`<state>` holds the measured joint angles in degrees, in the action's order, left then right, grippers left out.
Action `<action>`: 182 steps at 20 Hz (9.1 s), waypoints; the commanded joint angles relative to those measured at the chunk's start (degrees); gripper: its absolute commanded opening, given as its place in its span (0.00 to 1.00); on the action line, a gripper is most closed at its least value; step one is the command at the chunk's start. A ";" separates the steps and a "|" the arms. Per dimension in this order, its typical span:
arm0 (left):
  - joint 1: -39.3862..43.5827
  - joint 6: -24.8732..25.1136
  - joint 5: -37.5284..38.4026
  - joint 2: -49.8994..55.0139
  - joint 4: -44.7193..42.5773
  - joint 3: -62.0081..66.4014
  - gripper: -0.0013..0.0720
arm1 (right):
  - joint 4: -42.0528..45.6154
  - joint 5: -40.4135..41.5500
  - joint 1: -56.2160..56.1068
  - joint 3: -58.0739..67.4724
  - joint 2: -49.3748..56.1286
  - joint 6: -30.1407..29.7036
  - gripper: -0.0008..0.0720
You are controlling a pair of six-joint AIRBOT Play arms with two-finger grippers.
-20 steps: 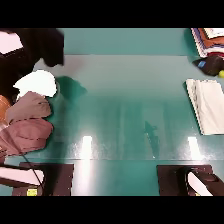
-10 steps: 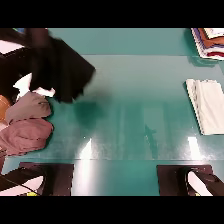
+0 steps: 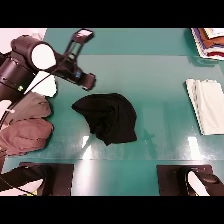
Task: Fold the shirts.
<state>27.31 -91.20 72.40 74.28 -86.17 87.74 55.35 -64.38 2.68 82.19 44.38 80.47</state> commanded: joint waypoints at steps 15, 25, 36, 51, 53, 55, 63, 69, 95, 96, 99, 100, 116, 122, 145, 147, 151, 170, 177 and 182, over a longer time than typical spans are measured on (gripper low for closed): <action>-17.00 -1.38 -26.29 1.88 13.05 -34.40 0.68 | -0.11 -4.87 -6.80 -0.04 9.18 0.04 0.04; -17.00 1.64 -21.35 1.77 11.26 -23.96 0.06 | -2.80 -7.34 -9.01 -35.26 13.29 2.64 0.63; -17.00 1.66 -20.02 1.77 11.13 -23.96 0.06 | -14.80 14.82 -29.73 -34.75 37.35 -1.01 0.60; -17.00 6.49 -7.82 -24.92 9.88 2.27 0.06 | 1.79 -6.54 -15.15 2.23 13.03 -4.17 0.03; -17.00 6.91 -5.49 -28.50 12.96 5.73 0.05 | 1.81 -7.80 -13.05 6.32 8.50 -2.27 0.03; -17.00 7.28 -3.32 -30.29 15.04 7.61 0.05 | 1.79 -8.33 -11.34 9.31 5.77 -1.84 0.03; -16.98 7.23 5.49 -26.86 16.85 4.37 0.05 | 1.86 -16.79 -7.80 19.56 13.81 2.16 0.03; -11.65 7.72 5.09 -20.76 16.76 -23.91 0.05 | 13.07 -21.55 -15.69 7.56 27.50 3.13 0.03; -27.65 16.31 -12.76 8.52 33.57 -26.49 0.65 | 13.31 -16.09 -18.56 -1.51 31.39 3.10 0.03; -27.65 16.28 -13.09 9.27 32.87 -26.47 0.65 | 13.31 -16.13 -18.53 -1.51 31.39 3.10 0.03; -27.78 16.28 -13.64 9.81 29.24 -26.43 0.65 | 13.31 -16.17 -18.56 -1.51 31.39 3.10 0.03; -27.78 16.28 -13.68 9.81 28.09 -26.43 0.65 | 13.31 -16.13 -18.56 -1.51 31.39 3.10 0.03; -27.82 16.65 -9.05 11.41 19.98 -24.55 0.49 | 13.31 -16.15 -18.53 -1.51 31.41 3.10 0.03; -27.82 16.35 -6.84 5.97 20.17 -18.47 0.06 | 13.40 -18.71 -17.35 3.15 31.21 3.06 0.03; -27.82 8.66 -4.02 -23.78 20.61 25.97 0.05 | 10.95 -23.08 2.03 35.67 13.46 3.08 0.03; -27.80 8.63 -0.61 -17.44 20.68 22.51 0.05 | 10.19 -23.41 2.03 35.67 18.21 3.06 0.03; -23.89 8.70 1.57 -3.54 20.72 11.26 0.05 | 10.82 -25.90 0.79 33.14 30.60 3.08 0.03; -35.69 10.75 8.61 13.90 19.28 4.04 0.76 | -3.34 -21.81 3.37 10.71 42.27 -3.61 0.57; -35.65 13.68 -2.51 8.28 22.23 -24.20 0.76 | -3.37 -19.43 7.28 -15.34 23.82 -4.35 0.57; -35.63 17.27 -9.38 8.46 28.15 -30.36 0.76 | -3.34 -17.68 7.06 -21.75 17.29 -4.33 0.57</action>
<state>-8.23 -76.86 67.05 82.91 -62.13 61.39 52.05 -83.09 9.58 64.51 65.43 76.25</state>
